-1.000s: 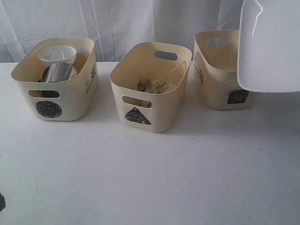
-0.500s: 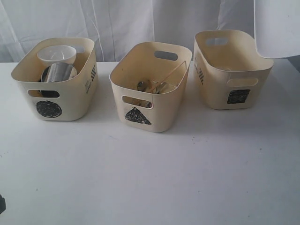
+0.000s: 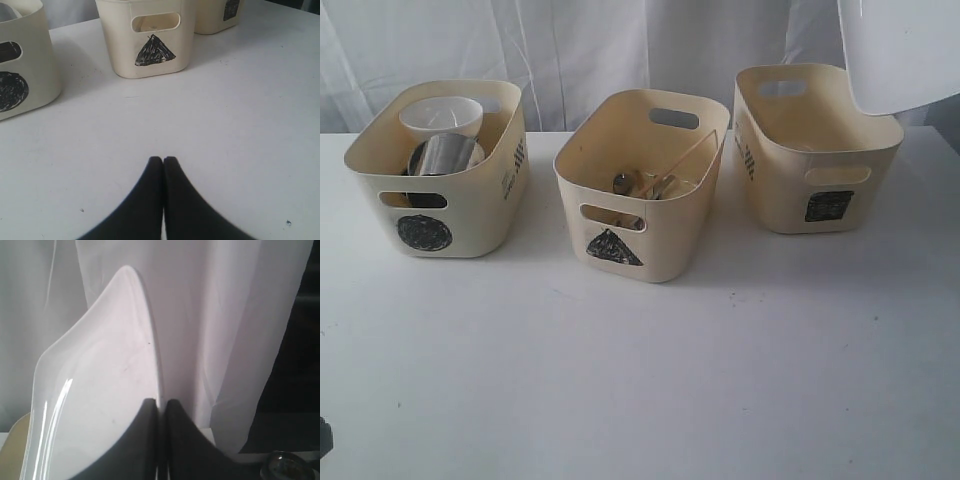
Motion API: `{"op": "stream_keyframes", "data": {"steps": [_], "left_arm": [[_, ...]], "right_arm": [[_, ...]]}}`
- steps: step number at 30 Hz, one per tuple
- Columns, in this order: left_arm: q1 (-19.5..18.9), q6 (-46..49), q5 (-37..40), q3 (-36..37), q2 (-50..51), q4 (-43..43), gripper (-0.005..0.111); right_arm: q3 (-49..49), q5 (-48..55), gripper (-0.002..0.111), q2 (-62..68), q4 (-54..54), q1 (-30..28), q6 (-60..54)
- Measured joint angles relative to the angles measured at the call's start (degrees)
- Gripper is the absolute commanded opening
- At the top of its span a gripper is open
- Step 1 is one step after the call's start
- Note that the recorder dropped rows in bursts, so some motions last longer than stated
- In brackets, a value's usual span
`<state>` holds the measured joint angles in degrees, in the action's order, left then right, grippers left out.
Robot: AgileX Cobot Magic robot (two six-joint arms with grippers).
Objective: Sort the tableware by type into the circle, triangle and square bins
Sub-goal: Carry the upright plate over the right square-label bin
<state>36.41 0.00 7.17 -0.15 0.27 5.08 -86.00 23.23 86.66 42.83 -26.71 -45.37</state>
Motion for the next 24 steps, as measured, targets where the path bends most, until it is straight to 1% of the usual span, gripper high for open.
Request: {"op": "stream_keyframes", "data": {"steps": [11,24], "left_arm": [[0.00,0.00,2.88,0.00,0.00,0.00,0.000],[0.00,0.00,3.68,0.00,0.00,0.00,0.000]], "right_arm": [[-6.11,-1.63,0.000,8.11,-2.65,2.76,-1.05],[-11.49,-4.07,0.000,16.81,-2.69,6.78,-4.70]]}}
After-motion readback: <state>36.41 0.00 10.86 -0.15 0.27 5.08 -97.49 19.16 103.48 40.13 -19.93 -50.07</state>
